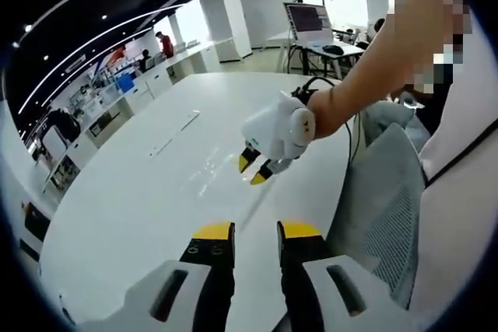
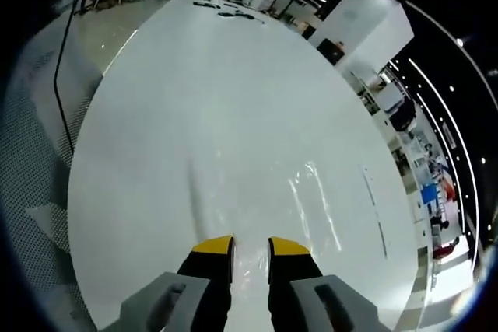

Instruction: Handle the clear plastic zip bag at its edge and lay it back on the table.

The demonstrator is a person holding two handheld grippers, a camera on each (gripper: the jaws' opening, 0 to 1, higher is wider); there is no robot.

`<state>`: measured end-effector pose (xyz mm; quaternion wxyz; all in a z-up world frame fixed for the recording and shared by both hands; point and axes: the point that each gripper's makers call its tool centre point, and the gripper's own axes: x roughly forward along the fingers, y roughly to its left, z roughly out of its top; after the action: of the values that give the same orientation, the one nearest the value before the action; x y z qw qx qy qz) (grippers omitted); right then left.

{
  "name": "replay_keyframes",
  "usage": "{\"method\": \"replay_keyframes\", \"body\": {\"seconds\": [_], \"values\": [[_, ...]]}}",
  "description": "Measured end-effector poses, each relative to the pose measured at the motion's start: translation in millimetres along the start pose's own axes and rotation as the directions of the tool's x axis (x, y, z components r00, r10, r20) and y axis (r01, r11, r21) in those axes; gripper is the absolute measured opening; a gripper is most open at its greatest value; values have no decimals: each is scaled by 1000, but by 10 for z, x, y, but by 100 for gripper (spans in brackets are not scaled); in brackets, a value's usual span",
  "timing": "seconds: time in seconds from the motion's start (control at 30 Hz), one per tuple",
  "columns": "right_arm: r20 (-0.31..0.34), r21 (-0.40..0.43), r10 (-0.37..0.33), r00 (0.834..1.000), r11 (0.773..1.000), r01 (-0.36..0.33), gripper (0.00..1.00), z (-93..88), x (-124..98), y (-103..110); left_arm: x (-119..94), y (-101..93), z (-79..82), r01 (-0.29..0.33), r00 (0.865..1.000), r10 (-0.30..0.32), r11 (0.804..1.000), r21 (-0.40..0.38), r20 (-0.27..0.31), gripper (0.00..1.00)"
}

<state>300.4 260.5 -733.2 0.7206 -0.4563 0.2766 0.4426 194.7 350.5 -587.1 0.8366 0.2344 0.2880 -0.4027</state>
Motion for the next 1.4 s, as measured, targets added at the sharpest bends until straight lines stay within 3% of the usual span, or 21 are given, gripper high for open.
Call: {"method": "replay_keyframes", "body": {"seconds": [0.53, 0.67, 0.7, 0.87, 1.27, 1.4], "values": [[16, 57, 20, 1000, 998, -21, 17, -58, -116, 84, 3, -29, -54, 6, 1000, -6, 1000, -4, -3, 19], [31, 95, 21, 999, 995, -24, 19, -61, -154, 92, -5, -37, -64, 3, 1000, -3, 1000, -8, 1, 20], [73, 143, 36, 997, 989, -46, 20, -12, -166, 123, -6, -42, -69, 4, 1000, -4, 1000, -13, 5, 20], [78, 144, 30, 997, 989, -41, 24, -35, -216, 133, 3, -64, -111, 8, 1000, -8, 1000, -27, 8, 20], [126, 254, 2, 992, 967, -34, 31, -20, -310, 72, 29, -38, -185, -4, 999, 7, 996, -88, 35, 23], [126, 268, 4, 992, 963, -38, 34, -35, -325, 102, 69, -27, -212, 8, 997, 7, 983, -184, 80, 26]]}}
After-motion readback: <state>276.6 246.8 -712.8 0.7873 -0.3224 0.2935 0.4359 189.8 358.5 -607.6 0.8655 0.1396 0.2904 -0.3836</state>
